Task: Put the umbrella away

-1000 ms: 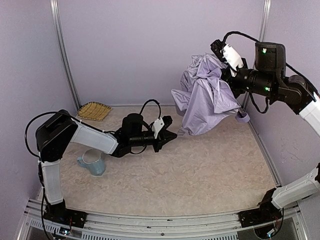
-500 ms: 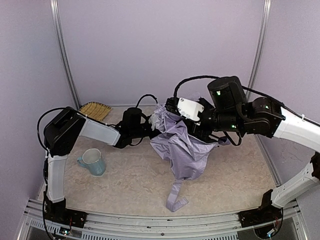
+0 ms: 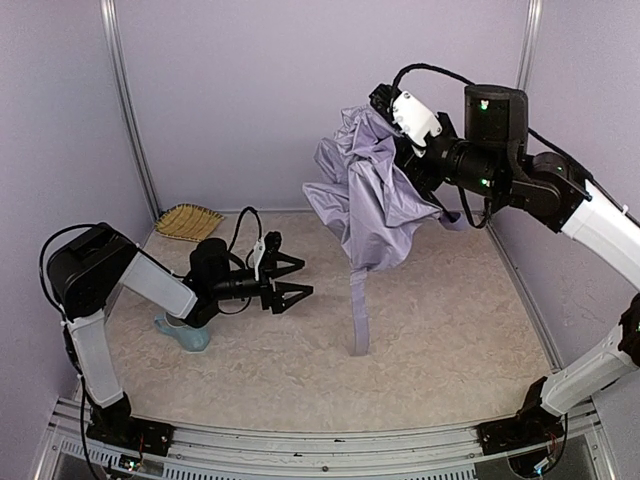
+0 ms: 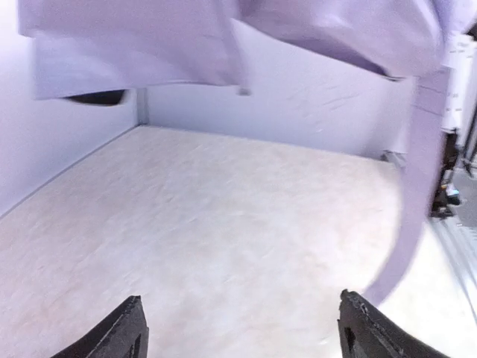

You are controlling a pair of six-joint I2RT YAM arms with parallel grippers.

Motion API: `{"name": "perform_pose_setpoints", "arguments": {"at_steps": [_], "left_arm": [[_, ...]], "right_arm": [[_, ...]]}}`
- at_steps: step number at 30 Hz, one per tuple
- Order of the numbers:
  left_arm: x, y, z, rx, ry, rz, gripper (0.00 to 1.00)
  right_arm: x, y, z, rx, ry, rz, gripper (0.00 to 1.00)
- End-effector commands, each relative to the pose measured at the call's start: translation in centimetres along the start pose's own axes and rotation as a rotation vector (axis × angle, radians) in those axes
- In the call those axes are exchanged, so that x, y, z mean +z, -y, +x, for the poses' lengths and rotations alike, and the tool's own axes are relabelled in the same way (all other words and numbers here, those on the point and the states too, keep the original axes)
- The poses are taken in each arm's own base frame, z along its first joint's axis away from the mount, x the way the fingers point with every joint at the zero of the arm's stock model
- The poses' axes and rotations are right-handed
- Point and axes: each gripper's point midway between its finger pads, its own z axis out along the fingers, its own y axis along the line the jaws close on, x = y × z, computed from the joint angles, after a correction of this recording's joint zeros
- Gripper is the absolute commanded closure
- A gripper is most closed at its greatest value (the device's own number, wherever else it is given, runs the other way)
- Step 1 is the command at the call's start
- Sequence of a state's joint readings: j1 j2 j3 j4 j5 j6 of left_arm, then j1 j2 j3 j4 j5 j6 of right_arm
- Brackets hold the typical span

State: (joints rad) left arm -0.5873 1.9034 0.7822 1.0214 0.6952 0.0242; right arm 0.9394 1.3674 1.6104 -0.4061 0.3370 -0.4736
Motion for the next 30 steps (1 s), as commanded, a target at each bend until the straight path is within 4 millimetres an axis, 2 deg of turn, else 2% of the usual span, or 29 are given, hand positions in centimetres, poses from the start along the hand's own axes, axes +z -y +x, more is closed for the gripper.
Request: {"name": "perform_pose_setpoints", "arguments": {"at_steps": [1, 3, 6, 8, 10, 12, 14, 17, 21, 23, 25, 28, 30], "left_arm": [[-0.5, 7.7, -4.2, 0.04, 0.171, 0.317, 0.11], [0.7, 8.7, -4.4, 0.027, 0.174, 0.343, 0.06], [2.3, 9.8, -4.4, 0.043, 0.185, 0.347, 0.05], [3.0, 10.1, -4.3, 0.07, 0.194, 0.326, 0.06], [3.8, 9.7, -4.1, 0.076, 0.194, 0.269, 0.07], [4.9, 8.1, -3.4, 0.083, 0.164, 0.167, 0.14], [6.0, 7.7, -2.6, 0.108, 0.126, 0.143, 0.22], [6.7, 8.8, -2.0, 0.119, 0.097, 0.189, 0.28], [7.1, 11.4, -0.7, 0.135, 0.061, 0.253, 0.29], [7.1, 11.9, -0.4, 0.131, 0.054, 0.263, 0.35], [7.1, 12.1, -0.3, 0.12, 0.058, 0.277, 0.45], [7.2, 12.5, -0.5, 0.111, 0.063, 0.3, 0.54], [7.2, 12.6, -0.7, 0.113, 0.067, 0.304, 0.66]], "right_arm": [[-1.7, 3.3, -4.6, 0.033, 0.145, 0.079, 1.0], [-1.7, 3.5, -5.1, 0.035, 0.156, 0.081, 1.0], [-1.5, 3.5, -5.7, 0.037, 0.169, 0.073, 1.0], [-1.2, 3.3, -5.9, 0.04, 0.174, 0.061, 1.0], [-1.0, 3.2, -6.1, 0.041, 0.175, 0.052, 1.0], [-0.9, 2.9, -6.1, 0.039, 0.177, 0.041, 1.0], [-0.9, 2.8, -6.2, 0.041, 0.182, 0.031, 1.0], [-1.0, 2.8, -6.4, 0.048, 0.19, 0.029, 1.0], [-1.1, 3.3, -6.4, 0.041, 0.183, 0.057, 1.0], [-1.2, 3.3, -6.4, 0.042, 0.187, 0.054, 1.0], [-1.4, 3.4, -6.5, 0.046, 0.192, 0.052, 1.0], [-1.4, 3.4, -6.4, 0.049, 0.188, 0.051, 1.0], [-1.4, 3.3, -6.3, 0.049, 0.182, 0.048, 1.0]]}}
